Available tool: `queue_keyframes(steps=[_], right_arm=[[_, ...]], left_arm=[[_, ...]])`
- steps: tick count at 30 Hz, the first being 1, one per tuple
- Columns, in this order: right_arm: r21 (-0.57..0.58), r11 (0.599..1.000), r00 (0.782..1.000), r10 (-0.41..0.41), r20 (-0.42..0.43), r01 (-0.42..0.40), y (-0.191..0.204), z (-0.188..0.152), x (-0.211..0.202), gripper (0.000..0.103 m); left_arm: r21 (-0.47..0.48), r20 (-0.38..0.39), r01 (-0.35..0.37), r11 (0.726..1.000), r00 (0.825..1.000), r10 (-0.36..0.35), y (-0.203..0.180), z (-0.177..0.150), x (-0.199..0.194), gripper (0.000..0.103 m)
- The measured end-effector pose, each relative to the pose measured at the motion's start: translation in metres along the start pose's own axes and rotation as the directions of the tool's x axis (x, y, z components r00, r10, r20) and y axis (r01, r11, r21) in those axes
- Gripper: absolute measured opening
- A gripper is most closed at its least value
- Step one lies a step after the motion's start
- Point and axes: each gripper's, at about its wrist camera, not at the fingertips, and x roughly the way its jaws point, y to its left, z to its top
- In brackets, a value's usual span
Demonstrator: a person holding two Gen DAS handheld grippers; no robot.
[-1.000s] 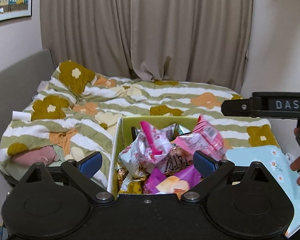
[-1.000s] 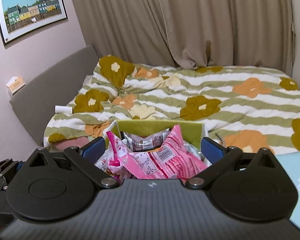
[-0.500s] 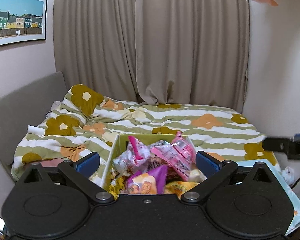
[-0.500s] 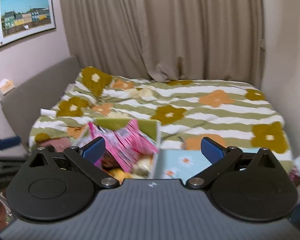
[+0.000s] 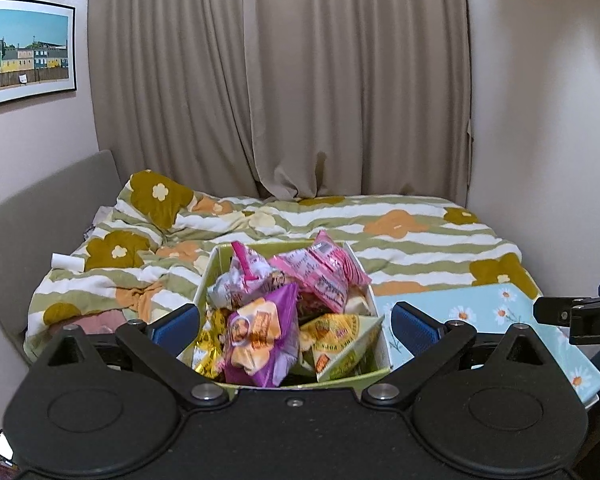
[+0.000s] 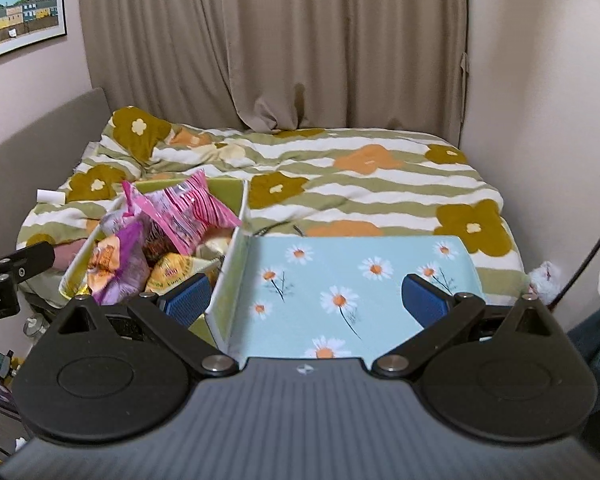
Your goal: Organize snacks
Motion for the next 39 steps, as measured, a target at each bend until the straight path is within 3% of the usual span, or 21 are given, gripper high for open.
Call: queue_keyframes(steps=[39], right_arm=[[0.013, 1.000, 1.000, -0.007, -0.006, 0.008, -0.0005, -0.0070, -0.0015, 0.103]], left_arm=[[-0.002, -0.002, -0.001, 1.000, 1.000, 0.001, -0.0002, -0.0030, -0.0040, 0.103]])
